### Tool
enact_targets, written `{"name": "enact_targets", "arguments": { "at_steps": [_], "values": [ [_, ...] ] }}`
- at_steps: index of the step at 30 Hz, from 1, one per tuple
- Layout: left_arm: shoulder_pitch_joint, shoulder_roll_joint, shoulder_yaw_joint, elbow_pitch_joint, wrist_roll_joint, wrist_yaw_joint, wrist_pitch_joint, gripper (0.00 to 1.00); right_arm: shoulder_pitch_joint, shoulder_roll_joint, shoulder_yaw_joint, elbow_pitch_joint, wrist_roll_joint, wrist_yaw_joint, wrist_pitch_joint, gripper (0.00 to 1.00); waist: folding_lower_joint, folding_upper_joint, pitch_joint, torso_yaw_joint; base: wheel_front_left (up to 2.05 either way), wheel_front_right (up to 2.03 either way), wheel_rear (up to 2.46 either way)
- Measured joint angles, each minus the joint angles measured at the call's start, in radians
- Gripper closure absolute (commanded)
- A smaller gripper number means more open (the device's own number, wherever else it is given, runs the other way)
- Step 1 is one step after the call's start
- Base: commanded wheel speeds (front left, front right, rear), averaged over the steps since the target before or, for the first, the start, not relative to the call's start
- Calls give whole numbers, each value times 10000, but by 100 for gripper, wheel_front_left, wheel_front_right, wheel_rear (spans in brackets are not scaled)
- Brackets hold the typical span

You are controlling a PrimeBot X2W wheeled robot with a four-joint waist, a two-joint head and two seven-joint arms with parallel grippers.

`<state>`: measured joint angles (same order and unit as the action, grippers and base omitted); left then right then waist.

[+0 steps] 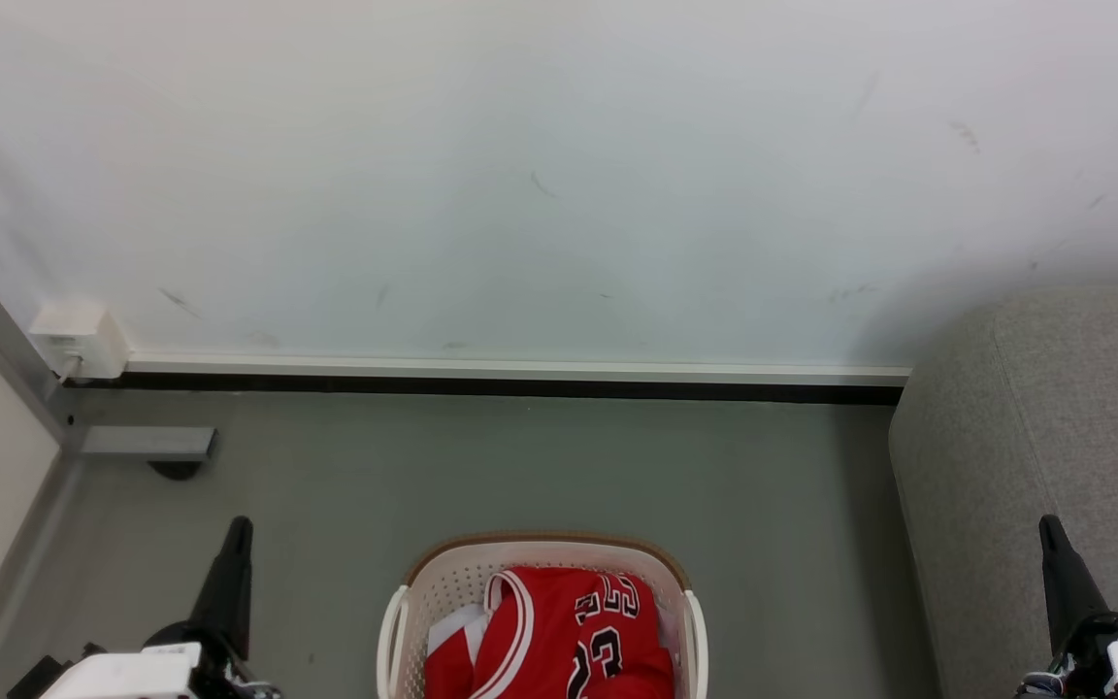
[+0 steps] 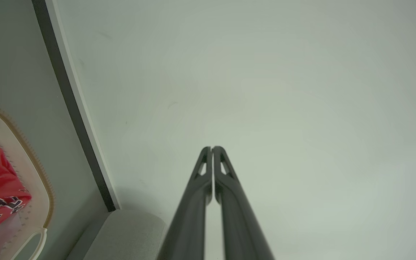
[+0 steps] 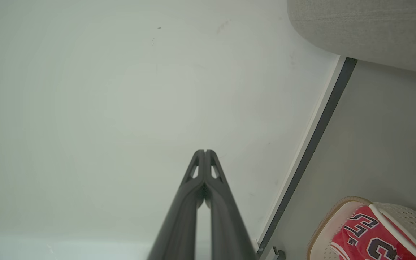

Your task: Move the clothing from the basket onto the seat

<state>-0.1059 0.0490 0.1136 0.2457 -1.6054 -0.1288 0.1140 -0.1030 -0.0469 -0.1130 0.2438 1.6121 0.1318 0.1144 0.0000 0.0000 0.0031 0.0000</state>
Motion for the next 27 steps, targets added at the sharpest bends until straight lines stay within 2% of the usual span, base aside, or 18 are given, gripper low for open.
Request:
{"name": "enact_targets", "arguments": {
  "at_steps": [27],
  "values": [
    [0,0,0,0,0,0,0,100,0,0,0,0,0,0,0,100,0,0,0,0,0,0,0]
  ]
}}
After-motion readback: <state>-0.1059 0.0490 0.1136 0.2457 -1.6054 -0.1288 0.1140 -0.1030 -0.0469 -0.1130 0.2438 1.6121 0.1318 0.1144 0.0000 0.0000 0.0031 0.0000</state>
